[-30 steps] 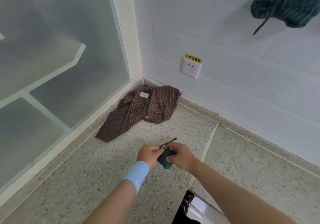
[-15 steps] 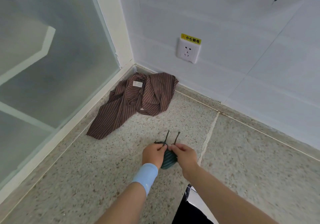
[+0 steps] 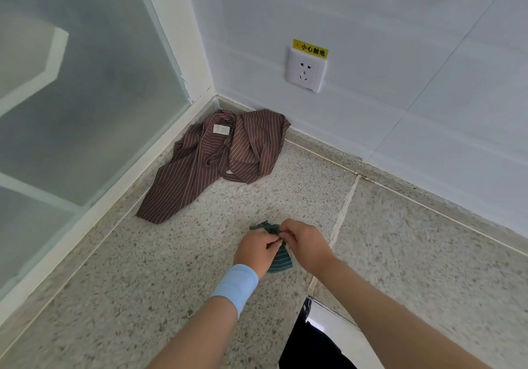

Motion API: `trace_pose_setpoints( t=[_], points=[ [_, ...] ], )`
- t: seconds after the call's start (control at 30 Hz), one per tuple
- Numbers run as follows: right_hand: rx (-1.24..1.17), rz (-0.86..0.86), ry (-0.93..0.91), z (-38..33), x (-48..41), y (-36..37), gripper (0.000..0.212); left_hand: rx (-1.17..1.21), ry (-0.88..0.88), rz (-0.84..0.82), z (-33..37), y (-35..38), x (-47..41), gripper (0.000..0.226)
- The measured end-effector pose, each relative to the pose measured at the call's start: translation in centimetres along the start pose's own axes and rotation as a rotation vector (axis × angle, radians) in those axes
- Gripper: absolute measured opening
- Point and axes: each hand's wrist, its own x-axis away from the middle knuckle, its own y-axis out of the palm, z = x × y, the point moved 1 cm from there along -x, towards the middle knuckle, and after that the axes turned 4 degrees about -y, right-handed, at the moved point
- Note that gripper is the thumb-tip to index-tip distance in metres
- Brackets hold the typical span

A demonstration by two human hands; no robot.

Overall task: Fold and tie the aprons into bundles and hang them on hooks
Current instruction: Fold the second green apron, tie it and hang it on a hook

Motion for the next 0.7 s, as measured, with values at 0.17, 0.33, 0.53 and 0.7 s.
trace_pose_setpoints(
  t=[0.17, 0.33, 0.53, 0.7],
  points=[
    [-0.196, 0.066, 0.407, -0.4, -0.5, 0.3, 0.007, 0.052, -0.037, 0.077, 0.3, -0.1, 0.7, 0.034],
    [-0.160, -0.081, 0.359, -0.4, -0.2, -0.7, 0.015, -0.020, 0.075, 0.051, 0.2, 0.2, 0.6, 0.034],
    [-0.157, -0.310, 0.305, 0.2, 0.0, -2.3, 0.005, 0.051, 0.105, -0.062, -0.4, 0.1, 0.1, 0.018],
    [-0.130, -0.415, 0.341, -0.3, -0.7, -2.7, 0.012, 0.143, 0.046, -0.061, -0.1, -0.2, 0.6, 0.009]
  ],
)
